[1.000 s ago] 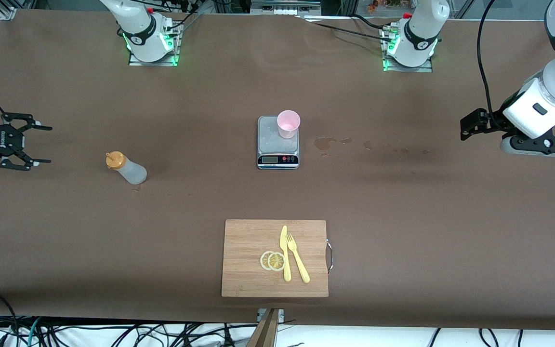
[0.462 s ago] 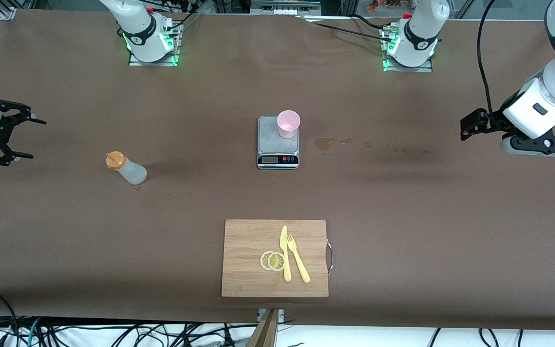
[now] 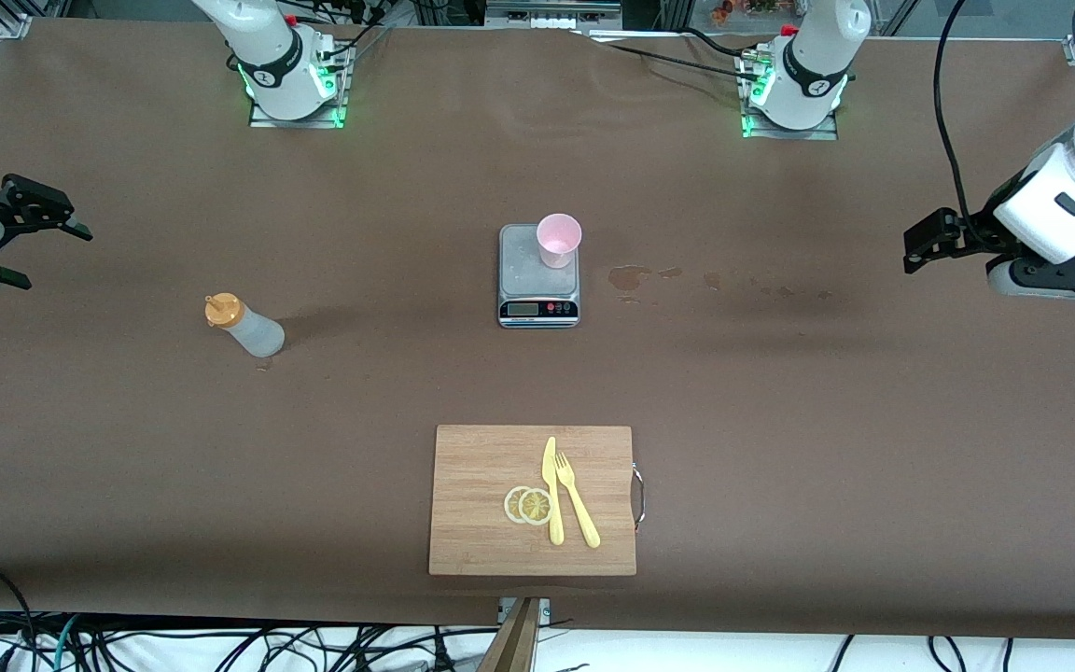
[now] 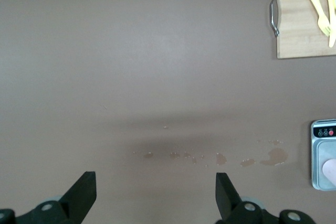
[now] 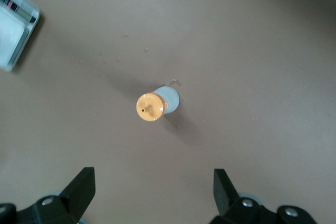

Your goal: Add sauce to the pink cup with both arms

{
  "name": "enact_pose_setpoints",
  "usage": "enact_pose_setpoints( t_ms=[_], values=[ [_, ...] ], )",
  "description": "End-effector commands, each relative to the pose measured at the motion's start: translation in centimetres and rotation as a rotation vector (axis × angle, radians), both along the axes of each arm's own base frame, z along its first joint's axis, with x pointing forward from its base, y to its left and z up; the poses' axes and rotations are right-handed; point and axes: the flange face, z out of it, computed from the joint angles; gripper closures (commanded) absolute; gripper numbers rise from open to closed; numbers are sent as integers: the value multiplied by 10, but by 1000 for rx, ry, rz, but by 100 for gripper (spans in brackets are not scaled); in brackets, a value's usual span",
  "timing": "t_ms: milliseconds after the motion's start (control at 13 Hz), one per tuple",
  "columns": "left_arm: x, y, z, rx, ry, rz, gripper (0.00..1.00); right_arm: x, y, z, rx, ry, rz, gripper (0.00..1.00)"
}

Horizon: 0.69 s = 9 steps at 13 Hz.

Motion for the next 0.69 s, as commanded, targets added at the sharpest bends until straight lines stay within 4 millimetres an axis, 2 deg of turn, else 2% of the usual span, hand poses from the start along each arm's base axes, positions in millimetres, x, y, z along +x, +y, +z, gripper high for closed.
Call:
enact_pose_setpoints(
  t_ms=[0, 154, 308, 385, 615],
  values=[
    [5, 3, 14, 2, -25, -9, 0, -12, 13, 25, -81, -29, -187, 0],
    [5, 3, 14, 0, -23, -1, 0, -22, 24, 40, -129, -34, -260, 0],
    [5, 2, 20, -4, -37, -5, 0, -27, 43, 43, -174, -12, -374, 0],
    [6, 6, 23, -10, -42, -2, 0, -27, 47, 42, -183, -5, -438, 0],
    [6, 10, 22, -5, -40, 9, 0, -29, 48, 43, -165, 10, -441, 0]
  ],
)
